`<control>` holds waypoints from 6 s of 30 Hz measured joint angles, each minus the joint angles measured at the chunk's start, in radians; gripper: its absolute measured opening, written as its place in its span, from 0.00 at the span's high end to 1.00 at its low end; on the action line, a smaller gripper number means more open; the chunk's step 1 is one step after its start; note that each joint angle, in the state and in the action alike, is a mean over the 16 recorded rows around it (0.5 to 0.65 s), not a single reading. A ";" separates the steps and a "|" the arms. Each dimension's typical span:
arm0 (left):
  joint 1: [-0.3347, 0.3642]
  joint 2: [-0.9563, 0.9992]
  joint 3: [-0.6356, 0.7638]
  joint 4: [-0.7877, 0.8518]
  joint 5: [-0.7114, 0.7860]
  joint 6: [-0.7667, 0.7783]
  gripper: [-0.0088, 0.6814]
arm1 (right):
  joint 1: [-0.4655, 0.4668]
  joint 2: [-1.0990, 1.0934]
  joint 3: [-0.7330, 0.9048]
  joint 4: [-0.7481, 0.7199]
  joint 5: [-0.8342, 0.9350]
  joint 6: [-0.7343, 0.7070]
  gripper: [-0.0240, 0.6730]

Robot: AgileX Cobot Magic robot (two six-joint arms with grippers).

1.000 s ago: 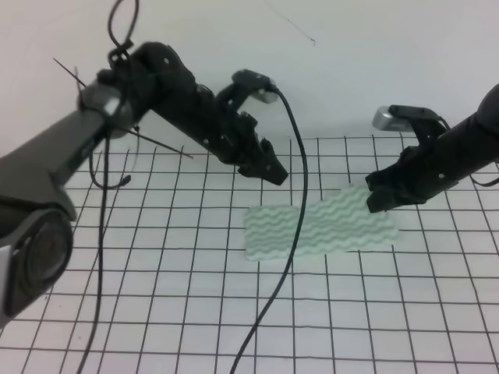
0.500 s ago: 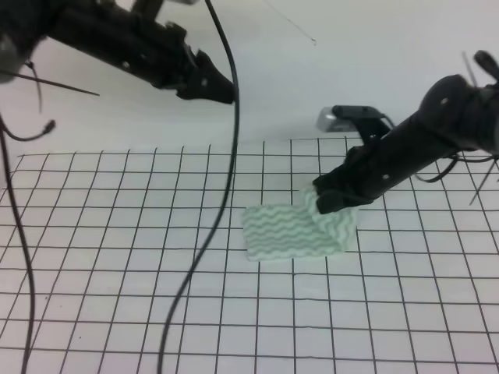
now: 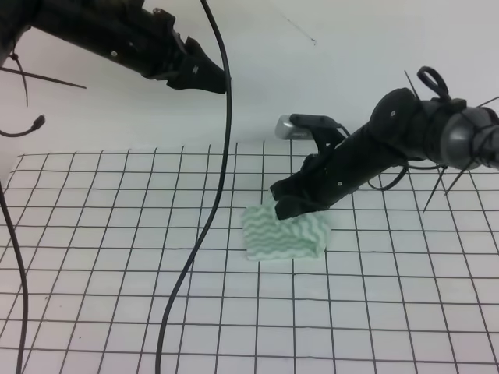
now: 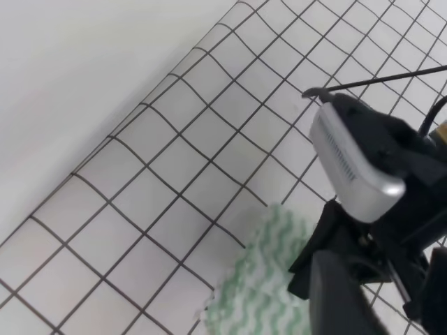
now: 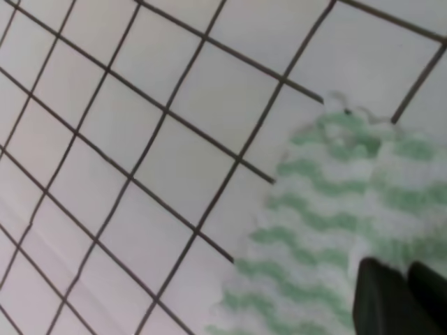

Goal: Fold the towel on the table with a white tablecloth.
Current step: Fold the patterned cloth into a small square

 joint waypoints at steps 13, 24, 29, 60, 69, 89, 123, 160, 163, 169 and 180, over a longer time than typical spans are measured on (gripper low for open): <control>0.000 0.001 0.000 0.000 0.000 0.000 0.62 | 0.003 0.028 -0.019 0.241 0.064 -0.221 0.65; 0.002 0.002 0.000 0.005 -0.003 -0.003 0.62 | -0.046 0.009 -0.053 0.229 0.095 -0.286 0.64; 0.003 0.003 0.000 0.008 -0.003 -0.006 0.62 | -0.076 -0.002 -0.065 0.105 0.101 -0.217 0.71; 0.004 0.005 0.000 0.008 0.000 -0.005 0.62 | 0.024 0.020 -0.090 0.031 0.217 -0.237 0.95; 0.004 0.005 0.000 0.009 -0.003 -0.006 0.62 | 0.022 0.025 -0.132 -0.052 0.167 -0.184 0.86; 0.004 0.004 0.000 0.012 0.000 -0.008 0.62 | 0.073 0.049 -0.162 -0.122 0.158 -0.133 0.77; 0.004 0.005 0.000 0.028 -0.003 -0.019 0.62 | 0.082 0.138 -0.206 -0.314 0.040 0.072 0.70; 0.004 0.048 0.002 0.005 -0.002 -0.021 0.62 | 0.152 0.149 -0.282 -0.308 0.083 0.094 0.73; 0.004 0.049 0.002 0.004 -0.002 -0.021 0.62 | 0.148 0.151 -0.306 -0.316 0.103 0.096 0.67; 0.004 0.049 0.002 0.002 -0.002 -0.021 0.62 | 0.130 0.142 -0.378 -0.387 0.183 0.111 0.61; 0.004 0.050 0.002 0.000 -0.002 -0.021 0.62 | 0.049 0.116 -0.465 -0.561 0.370 0.187 0.87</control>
